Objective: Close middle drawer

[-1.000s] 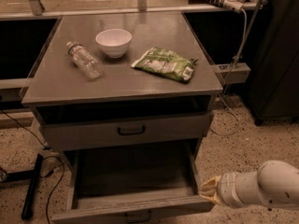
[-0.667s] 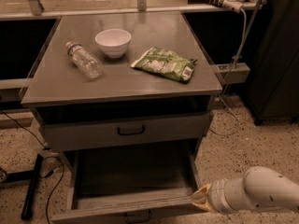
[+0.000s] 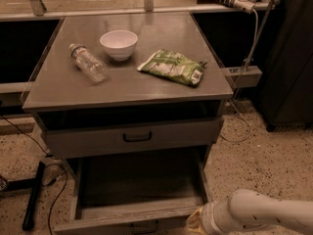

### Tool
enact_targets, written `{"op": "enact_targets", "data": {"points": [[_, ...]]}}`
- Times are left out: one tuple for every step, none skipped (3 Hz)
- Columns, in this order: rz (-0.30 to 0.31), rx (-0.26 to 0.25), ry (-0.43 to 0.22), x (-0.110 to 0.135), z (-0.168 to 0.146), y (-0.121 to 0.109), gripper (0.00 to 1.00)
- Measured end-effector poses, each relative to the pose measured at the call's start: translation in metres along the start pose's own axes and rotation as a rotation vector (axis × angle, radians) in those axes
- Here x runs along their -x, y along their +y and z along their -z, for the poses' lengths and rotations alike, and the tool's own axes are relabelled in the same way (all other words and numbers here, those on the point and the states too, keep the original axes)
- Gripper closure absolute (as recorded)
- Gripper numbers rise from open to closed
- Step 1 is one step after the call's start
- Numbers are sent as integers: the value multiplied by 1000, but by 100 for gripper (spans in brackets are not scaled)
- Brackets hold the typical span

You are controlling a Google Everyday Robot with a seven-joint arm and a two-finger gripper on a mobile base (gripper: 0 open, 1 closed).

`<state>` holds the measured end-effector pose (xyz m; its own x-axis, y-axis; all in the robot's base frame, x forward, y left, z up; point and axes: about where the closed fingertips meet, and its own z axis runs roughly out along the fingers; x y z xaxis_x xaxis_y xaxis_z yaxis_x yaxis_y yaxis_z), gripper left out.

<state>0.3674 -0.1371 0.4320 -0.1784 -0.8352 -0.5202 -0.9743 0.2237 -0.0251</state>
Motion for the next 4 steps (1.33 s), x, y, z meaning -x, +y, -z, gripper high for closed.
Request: {"op": "enact_targets", "data": {"points": [[26,14,-5,3,-23,9,100],[25,12,-6,3,-24,9,82],[26,12,-6,3,-24,9,59],[26,12,-6,3,-24,9,36]]}}
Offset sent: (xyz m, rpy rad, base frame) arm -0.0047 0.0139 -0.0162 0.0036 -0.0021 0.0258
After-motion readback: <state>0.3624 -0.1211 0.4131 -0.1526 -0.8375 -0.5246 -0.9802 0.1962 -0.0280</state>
